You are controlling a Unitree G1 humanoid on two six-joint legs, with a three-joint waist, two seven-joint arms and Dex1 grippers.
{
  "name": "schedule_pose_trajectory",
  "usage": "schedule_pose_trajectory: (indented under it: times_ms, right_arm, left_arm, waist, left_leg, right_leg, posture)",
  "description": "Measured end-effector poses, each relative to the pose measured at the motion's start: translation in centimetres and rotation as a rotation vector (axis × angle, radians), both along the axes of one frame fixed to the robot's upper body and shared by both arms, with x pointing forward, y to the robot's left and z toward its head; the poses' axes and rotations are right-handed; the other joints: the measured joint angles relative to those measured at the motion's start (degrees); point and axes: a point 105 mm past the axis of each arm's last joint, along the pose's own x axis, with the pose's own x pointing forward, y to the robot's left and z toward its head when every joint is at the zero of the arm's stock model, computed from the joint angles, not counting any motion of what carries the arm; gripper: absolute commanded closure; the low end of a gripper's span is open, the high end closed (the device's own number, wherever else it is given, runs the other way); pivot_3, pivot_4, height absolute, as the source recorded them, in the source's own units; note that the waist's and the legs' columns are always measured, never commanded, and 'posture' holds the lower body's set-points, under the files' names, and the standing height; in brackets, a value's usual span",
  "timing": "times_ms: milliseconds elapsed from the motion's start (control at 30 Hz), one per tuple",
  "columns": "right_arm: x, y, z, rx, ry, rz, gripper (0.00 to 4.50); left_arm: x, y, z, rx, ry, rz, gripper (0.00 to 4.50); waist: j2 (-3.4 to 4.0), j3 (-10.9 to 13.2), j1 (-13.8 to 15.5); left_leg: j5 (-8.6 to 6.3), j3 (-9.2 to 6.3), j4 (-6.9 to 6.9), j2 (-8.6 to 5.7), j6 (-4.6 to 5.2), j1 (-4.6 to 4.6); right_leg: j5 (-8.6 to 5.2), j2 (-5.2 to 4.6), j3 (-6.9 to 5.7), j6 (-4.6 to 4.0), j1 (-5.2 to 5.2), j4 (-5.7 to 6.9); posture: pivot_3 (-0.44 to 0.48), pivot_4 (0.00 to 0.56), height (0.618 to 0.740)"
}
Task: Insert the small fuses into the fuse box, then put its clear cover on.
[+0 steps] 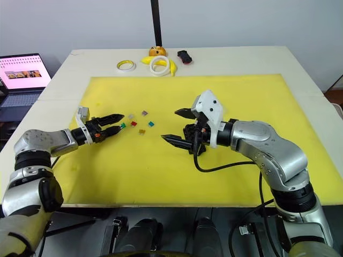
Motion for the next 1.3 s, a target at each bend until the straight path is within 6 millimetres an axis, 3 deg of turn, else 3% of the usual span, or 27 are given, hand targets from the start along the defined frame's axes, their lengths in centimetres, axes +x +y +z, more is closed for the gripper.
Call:
schedule_pose_trajectory:
  times_ms: [500, 600, 700, 733, 1000, 1133, 1233, 1300]
  right_arm:
    - [-0.2, -0.2, -0.7, -0.045, 0.005, 0.016, 0.00]
    - [-0.1, -0.4, -1.3, -0.059, 0.013, 0.013, 0.00]
    - [-0.1, -0.4, -1.6, -0.063, 0.021, 0.010, 0.00]
    - [-0.1, -0.4, -1.6, -0.062, 0.021, 0.010, 0.00]
    - [0.0, -0.5, -1.7, -0.061, 0.023, 0.008, 0.00]
    - [0.0, -0.9, -1.9, -0.048, 0.035, -0.007, 0.00]
    - [0.0, -1.4, -1.4, -0.003, 0.049, -0.030, 0.00]
    - [0.1, -1.4, -0.8, 0.064, 0.067, -0.044, 0.00]
  left_arm:
    - [0.1, 0.0, -0.3, 0.067, -0.022, -0.030, 1.74]
    - [0.2, 0.0, -0.4, 0.086, -0.015, -0.030, 2.60]
    - [0.4, 0.0, -0.7, 0.096, -0.012, -0.025, 4.10]
    - [0.4, 0.0, -0.6, 0.097, -0.014, -0.026, 4.41]
    - [0.2, 0.5, -0.4, 0.105, -0.002, -0.023, 4.41]
    - [-0.2, 1.7, 1.1, 0.088, -0.013, -0.015, 4.41]
    - [-0.3, 2.2, 4.4, 0.061, -0.102, -0.020, 4.41]
    - [-0.4, 1.1, 7.7, 0.013, -0.199, -0.062, 4.41]
  waist:
    - [0.00, 0.00, -0.03]
    - [0.00, -0.01, -0.03]
    - [0.00, -0.01, -0.13]
    - [0.00, -0.01, -0.14]
    - [0.02, -0.02, -0.58]
    - [-0.04, 0.01, -1.60]
    - [-0.07, 0.04, -1.86]
    - [-0.07, 0.04, -1.65]
  left_leg:
    - [0.00, 0.00, -0.02, 0.01, 0.00, 0.03]
    - [0.00, 0.00, -0.02, 0.01, 0.00, 0.04]
    - [0.00, 0.02, -0.02, 0.02, 0.00, 0.03]
    - [0.00, 0.02, -0.02, 0.03, 0.00, 0.04]
    - [0.00, 0.04, -0.06, 0.06, -0.01, 0.04]
    - [0.01, 0.04, -0.10, 0.11, -0.01, -0.08]
    - [0.01, 0.03, -0.10, 0.14, -0.02, -0.24]
    - [0.01, 0.00, -0.07, 0.12, -0.02, -0.28]
  right_leg:
    - [0.00, 0.01, -0.01, 0.00, 0.01, 0.00]
    - [0.00, 0.01, -0.01, 0.00, 0.01, 0.01]
    - [0.00, 0.02, -0.01, 0.00, 0.00, 0.01]
    - [0.00, 0.03, -0.01, 0.00, 0.00, 0.01]
    - [0.00, 0.07, 0.00, 0.00, -0.07, 0.02]
    - [0.00, 0.10, -0.01, 0.00, -0.26, 0.05]
    - [0.00, 0.09, -0.01, 0.00, -0.40, 0.04]
    - [0.00, 0.06, -0.01, 0.00, -0.39, 0.01]
  posture:
    - [0.000, 0.150, 0.740]
    - [0.000, 0.150, 0.740]
    - [0.000, 0.150, 0.740]
    - [0.000, 0.150, 0.740]
    - [0.000, 0.150, 0.740]
    - [0.000, 0.150, 0.740]
    - [0.000, 0.150, 0.740]
    - [0.000, 0.150, 0.740]
